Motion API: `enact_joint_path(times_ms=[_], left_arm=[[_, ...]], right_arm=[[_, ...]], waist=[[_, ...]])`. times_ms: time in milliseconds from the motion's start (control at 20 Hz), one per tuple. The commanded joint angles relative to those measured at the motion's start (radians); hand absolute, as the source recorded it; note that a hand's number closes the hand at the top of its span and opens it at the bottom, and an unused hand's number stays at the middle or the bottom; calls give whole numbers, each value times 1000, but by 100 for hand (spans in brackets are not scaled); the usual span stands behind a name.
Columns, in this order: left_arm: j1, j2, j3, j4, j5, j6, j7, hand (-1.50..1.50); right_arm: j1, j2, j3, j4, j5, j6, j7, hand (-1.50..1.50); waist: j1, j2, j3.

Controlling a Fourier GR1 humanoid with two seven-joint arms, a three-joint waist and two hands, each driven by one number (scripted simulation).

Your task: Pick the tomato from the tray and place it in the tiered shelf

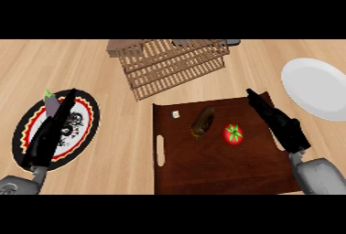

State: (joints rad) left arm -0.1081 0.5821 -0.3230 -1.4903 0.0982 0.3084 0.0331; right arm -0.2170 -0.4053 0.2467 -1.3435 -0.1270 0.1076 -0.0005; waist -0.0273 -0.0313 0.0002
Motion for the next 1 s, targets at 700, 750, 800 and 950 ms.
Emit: enact_joint_path(times_ms=[700, 750, 800, 950], left_arm=[[63, -161, -18, 125, 125, -160, -32, 0], [62, -175, -10, 142, 119, -149, -34, 0], [115, -158, -25, 58, 119, -152, -8, 0], [32, -203, -16, 141, 85, -127, 3, 0]], right_arm=[[-87, -98, -249, 235, -20, 48, -204, -150], [-116, -134, -254, 155, -45, 90, -125, -150], [-28, -165, -261, 133, -46, 140, -203, -150], [-73, -183, -203, 29, -30, 195, -81, -150]], waist=[[38, 37, 1], [30, 33, 0], [28, 30, 0], [18, 29, -1]])
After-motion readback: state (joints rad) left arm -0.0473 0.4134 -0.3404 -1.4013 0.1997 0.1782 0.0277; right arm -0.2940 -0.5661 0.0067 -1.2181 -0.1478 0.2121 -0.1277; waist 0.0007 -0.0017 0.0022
